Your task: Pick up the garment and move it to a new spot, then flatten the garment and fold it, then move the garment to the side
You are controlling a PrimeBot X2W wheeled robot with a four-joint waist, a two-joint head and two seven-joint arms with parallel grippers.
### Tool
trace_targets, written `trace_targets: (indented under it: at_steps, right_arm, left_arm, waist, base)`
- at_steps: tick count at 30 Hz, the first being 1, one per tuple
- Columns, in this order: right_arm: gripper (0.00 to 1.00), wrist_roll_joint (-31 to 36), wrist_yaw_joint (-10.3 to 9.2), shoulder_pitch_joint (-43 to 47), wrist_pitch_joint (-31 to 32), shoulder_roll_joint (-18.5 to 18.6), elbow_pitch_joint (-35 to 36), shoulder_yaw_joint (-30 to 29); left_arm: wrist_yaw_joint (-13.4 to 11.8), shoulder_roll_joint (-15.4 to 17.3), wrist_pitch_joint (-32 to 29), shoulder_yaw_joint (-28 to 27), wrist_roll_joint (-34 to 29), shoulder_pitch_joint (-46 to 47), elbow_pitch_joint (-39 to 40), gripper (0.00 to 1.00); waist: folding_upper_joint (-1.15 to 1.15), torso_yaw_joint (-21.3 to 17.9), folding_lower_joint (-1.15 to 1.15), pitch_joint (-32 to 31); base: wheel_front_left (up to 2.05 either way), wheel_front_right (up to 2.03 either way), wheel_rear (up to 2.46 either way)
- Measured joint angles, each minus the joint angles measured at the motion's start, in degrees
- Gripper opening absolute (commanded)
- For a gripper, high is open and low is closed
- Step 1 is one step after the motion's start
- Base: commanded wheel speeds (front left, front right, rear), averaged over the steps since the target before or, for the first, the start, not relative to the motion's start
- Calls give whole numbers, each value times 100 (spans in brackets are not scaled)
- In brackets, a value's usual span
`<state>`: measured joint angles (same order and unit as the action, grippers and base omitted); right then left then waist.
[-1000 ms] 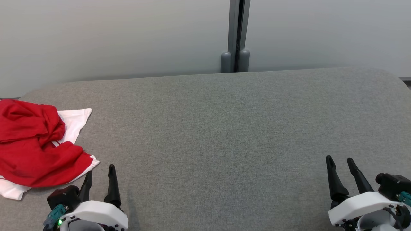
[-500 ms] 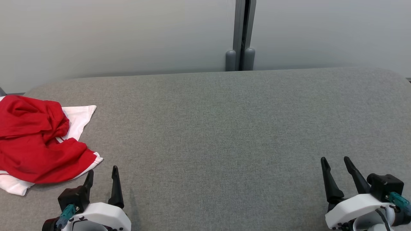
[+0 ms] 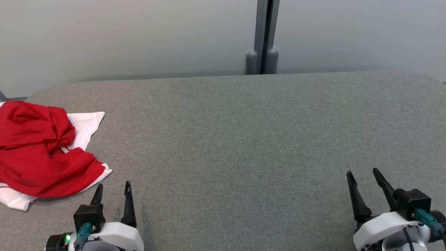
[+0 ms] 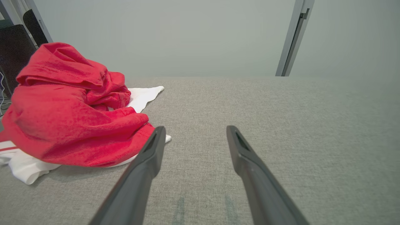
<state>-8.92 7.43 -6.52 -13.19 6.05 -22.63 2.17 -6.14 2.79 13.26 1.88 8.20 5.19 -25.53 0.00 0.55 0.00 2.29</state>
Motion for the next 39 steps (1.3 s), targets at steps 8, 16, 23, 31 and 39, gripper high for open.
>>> trace_targets:
  at_steps: [8, 16, 23, 31, 39]
  right_arm:
    - [100, 303, 0, -23, -96, -36, -68, -103]
    - [100, 639, 2, -37, -160, -23, -56, -51]
    - [100, 642, 5, -74, -172, -11, -34, 78]
    - [100, 613, 5, -81, -172, -21, -41, 422]
    - [100, 546, 5, -69, -174, -103, -67, 621]
  left_arm:
    - [-48, 2, 90, 33, -321, 4, -43, 100]
    - [-74, 1, 167, 62, -583, 107, -41, 100]
    - [-96, 2, 185, -4, -567, 102, -66, 100]
    - [-37, 4, 189, -209, -516, -8, -94, 100]
    - [101, 15, 189, -513, -374, -208, -189, 100]
  waist:
    - [0, 27, 0, 21]
    - [0, 270, 0, 117]
    - [0, 712, 0, 169]
    - [0, 1507, 0, 185]
    - [0, 2210, 0, 129]
  base:
    - [0, 0, 0]
    - [0, 0, 0]
    - [0, 0, 0]
    - [0, 0, 0]
    - [0, 0, 0]
